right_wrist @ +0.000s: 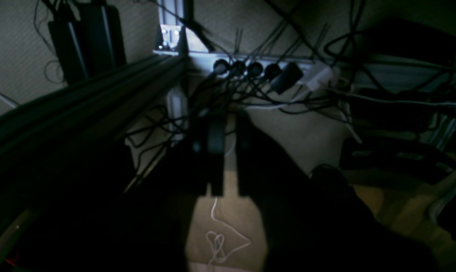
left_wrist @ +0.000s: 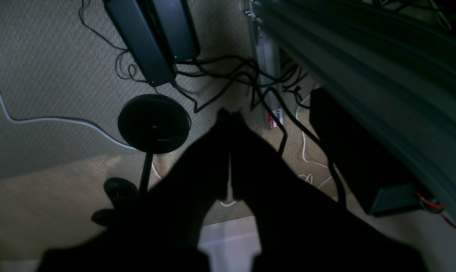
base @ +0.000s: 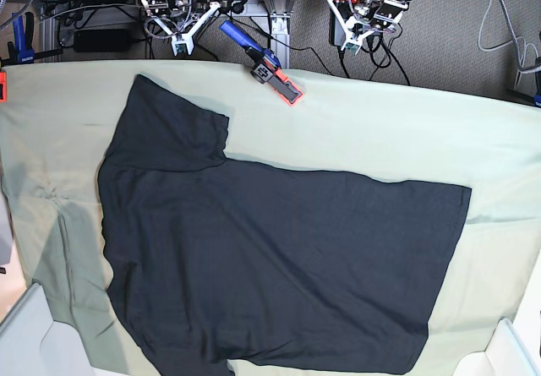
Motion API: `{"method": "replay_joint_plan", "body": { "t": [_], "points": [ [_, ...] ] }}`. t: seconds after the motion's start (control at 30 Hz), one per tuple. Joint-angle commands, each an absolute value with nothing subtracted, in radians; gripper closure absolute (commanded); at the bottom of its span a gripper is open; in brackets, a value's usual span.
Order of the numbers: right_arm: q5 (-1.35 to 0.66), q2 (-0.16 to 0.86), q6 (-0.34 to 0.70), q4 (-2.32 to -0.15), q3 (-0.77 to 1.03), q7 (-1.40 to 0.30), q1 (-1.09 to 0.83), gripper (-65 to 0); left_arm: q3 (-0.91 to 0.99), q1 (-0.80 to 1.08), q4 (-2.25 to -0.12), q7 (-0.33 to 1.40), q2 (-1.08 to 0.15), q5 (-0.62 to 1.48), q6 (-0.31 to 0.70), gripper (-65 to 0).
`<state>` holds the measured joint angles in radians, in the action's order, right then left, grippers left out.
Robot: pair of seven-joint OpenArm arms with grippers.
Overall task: Fold the T-shirt properly
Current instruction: 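Move both grippers from rest toward the black T-shirt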
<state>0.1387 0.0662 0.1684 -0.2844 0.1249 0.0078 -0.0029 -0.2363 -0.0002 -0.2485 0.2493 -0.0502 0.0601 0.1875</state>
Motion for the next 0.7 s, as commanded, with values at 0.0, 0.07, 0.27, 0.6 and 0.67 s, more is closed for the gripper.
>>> {"method": "replay_joint_plan", "body": {
  "t": [0.0,0.07,0.27,0.6,0.67],
  "points": [
    [0.138,0.07,0.157,-0.291,0.128,0.019,-0.001,-4.5,-0.238,-0.004,-0.256,0.23,-0.053,0.059,0.199,0.0],
    [0.138,0.07,0.157,-0.291,0.128,0.019,-0.001,-4.5,-0.238,-0.002,-0.256,0.207,-0.053,0.058,0.199,0.0],
    [0.138,0.07,0.157,-0.293,0.128,0.023,-0.001,-4.5,-0.238,0.003,-0.256,0.19,-0.053,0.058,0.199,0.0],
    [0.138,0.081,0.157,-0.325,0.128,0.022,-0.039,-4.5,-0.238,0.035,-0.257,0.19,-0.053,0.058,0.207,0.0],
    [0.138,0.087,0.157,-0.354,0.128,0.022,-0.062,-4.5,-0.238,0.052,-0.268,0.186,-0.053,0.058,0.207,0.0]
  ]
}}
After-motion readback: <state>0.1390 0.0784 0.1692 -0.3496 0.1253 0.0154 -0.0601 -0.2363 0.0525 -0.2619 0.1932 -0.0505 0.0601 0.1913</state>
